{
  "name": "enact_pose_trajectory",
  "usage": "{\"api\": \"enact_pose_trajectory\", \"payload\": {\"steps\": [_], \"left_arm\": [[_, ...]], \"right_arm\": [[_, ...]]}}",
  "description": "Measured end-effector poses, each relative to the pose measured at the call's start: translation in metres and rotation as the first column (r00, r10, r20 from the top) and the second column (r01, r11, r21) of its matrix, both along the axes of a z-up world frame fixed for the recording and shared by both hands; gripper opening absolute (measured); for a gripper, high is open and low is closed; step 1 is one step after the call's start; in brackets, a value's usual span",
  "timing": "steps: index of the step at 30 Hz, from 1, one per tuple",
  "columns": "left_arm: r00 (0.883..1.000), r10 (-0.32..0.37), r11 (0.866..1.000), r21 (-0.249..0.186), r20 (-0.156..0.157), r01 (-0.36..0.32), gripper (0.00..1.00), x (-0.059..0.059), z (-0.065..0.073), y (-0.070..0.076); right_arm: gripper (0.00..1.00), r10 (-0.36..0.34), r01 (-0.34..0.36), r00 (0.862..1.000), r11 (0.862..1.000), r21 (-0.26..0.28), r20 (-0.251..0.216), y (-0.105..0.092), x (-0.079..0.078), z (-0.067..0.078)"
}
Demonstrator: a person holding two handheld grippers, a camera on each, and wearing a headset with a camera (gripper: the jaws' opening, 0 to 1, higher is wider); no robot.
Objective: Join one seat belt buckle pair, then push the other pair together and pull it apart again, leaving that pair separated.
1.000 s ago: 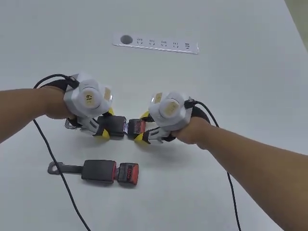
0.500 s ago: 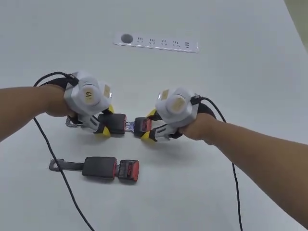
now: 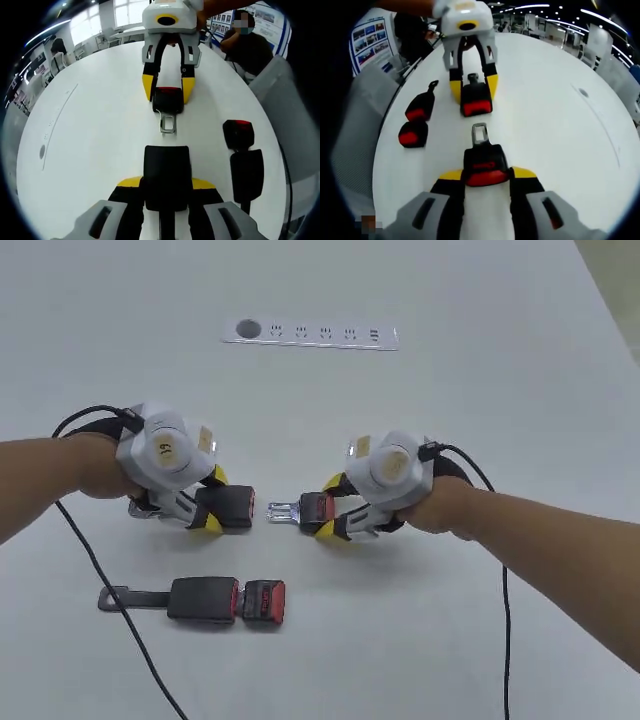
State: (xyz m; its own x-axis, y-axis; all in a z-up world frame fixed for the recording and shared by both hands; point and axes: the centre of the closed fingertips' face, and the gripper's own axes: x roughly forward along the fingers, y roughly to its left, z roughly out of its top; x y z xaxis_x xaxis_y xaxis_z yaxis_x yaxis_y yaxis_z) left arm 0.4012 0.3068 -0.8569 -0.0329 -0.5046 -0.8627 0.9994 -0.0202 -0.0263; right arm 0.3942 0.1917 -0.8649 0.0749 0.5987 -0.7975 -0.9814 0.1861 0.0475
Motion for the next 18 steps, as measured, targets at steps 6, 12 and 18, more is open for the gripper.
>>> {"api": "enact_pose_trajectory", "payload": {"steps": [6, 12, 18], "left_arm": [[1.0, 0.0, 1.0, 0.003, 0.001, 0.0, 0.35, 0.0, 0.0, 0.0], [1.0, 0.002, 1.0, 0.01, 0.001, -0.002, 0.35, 0.0, 0.001, -0.001], [1.0, 0.002, 1.0, 0.015, 0.001, -0.002, 0.35, 0.0, 0.001, -0.001]], "right_arm": [[0.35, -0.023, 0.023, 1.0, 1.0, 0.001, -0.006, -0.019, 0.001, 0.001], [0.35, -0.042, 0.042, 0.999, 0.999, 0.002, -0.011, -0.04, 0.001, 0.002], [0.35, -0.048, 0.048, 0.999, 0.999, -0.017, -0.017, -0.059, -0.001, 0.004]]}}
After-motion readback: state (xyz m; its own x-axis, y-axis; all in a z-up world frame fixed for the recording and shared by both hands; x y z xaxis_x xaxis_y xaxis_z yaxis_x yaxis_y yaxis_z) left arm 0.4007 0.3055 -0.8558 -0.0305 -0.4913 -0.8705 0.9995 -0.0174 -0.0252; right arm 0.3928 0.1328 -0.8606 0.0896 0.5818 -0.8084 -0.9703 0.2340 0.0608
